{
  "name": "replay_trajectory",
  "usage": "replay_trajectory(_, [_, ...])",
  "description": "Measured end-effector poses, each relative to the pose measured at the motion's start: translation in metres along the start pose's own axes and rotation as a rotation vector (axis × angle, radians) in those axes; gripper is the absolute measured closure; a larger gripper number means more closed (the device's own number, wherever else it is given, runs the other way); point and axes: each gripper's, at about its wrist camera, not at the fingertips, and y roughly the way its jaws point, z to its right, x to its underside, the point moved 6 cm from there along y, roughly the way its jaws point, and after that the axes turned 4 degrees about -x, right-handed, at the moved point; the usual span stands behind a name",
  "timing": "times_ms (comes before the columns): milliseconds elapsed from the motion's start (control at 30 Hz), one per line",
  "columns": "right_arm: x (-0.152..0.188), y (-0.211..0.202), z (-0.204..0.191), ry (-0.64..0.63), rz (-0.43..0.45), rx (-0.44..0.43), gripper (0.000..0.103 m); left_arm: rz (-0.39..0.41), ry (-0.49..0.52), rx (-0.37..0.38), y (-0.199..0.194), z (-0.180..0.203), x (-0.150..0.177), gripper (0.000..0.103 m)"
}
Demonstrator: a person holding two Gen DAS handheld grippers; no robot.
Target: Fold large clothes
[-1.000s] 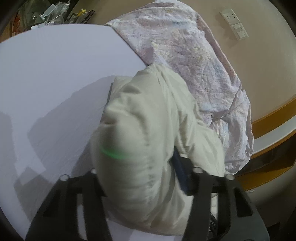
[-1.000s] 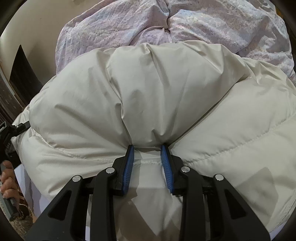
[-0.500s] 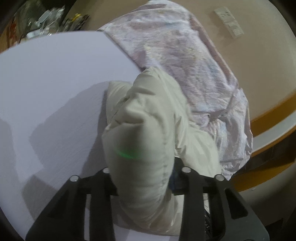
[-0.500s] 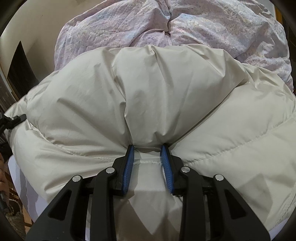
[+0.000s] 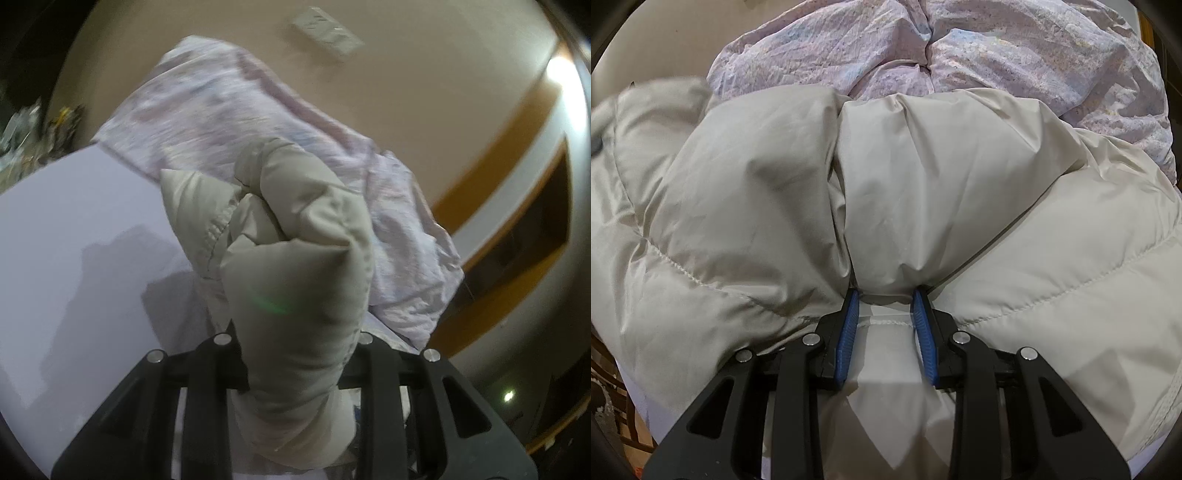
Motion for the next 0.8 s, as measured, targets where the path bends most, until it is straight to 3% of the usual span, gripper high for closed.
replay_trajectory(367, [0.000, -0.001, 0.005, 0.009, 0.002, -0.038, 0.070, -0.011, 0.166, 0.110, 0.011, 0.090, 0.011, 0.075])
replay_trajectory(800, [-0.003, -0.010, 0.023, 0.038, 0.001, -0.116, 0.071, -0.072, 0.293, 0.171, 0.041, 0.170, 0.043, 0.074])
